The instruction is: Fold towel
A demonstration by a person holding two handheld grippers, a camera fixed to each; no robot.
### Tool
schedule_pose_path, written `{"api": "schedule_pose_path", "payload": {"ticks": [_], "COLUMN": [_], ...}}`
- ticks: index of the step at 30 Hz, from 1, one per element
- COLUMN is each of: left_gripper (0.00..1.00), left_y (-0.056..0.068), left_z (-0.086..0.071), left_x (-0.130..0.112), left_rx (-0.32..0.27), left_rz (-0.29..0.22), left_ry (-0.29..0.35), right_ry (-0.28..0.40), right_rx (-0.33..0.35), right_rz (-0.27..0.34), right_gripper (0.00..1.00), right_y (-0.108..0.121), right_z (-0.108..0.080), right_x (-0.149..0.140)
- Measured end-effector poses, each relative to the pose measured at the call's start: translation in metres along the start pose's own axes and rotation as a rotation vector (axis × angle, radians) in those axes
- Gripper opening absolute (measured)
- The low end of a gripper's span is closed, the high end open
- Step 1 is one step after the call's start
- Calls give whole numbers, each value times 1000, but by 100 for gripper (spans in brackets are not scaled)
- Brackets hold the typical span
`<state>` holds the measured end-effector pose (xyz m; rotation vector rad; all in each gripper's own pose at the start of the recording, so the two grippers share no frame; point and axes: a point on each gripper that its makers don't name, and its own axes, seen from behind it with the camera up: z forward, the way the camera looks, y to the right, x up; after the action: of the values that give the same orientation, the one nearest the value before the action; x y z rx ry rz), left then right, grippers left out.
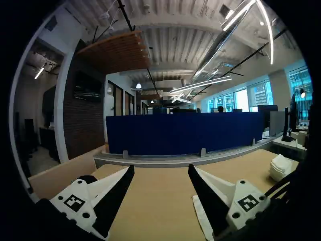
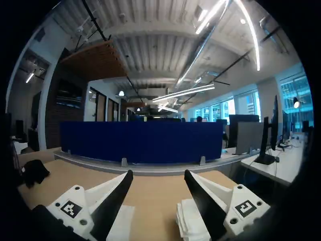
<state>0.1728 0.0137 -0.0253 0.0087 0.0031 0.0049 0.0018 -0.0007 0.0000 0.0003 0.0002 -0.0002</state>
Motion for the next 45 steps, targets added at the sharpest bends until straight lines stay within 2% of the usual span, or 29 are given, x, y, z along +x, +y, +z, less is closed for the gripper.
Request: {"api": "schedule_pose_path", "payload": {"ticks": [5,8,12,17,21,27,32,36,45], "left_gripper": [100,100,100,100,100,100,100,100,100], "left_y": [-2,-3,4,17,35,61,77,84,87], "left_z": [-4,-4,-3,-2,-5,-13,-24,-29,-34], "left_x": [37,50,57,58,50,32,18,9,-21], "left_rx": [3,4,-21,-85,-176,-319,-418,-459,-486], "left_rz": [-4,-3,8,37,52,102,99,94,155], "left_ry": [5,3,-17,-65,-126,-234,-311,-351,-386], "right_ry": [9,11,-3,-47,-124,-279,-379,-425,-470], "right_rx": [6,17,39,91,176,336,450,499,533], "right_rz": [-3,-9,-23,-44,-72,-155,-196,-207,-235], "right_gripper": [100,100,100,100,100,100,100,100,100], "right_y": [-7,-11,-15,-21,-33,-55,-68,-74,-82], "right_z": [-1,-2,-3,-5,-10,-24,-41,-48,-51], "right_x": [23,32,38,36,28,6,-4,-10,-37]}}
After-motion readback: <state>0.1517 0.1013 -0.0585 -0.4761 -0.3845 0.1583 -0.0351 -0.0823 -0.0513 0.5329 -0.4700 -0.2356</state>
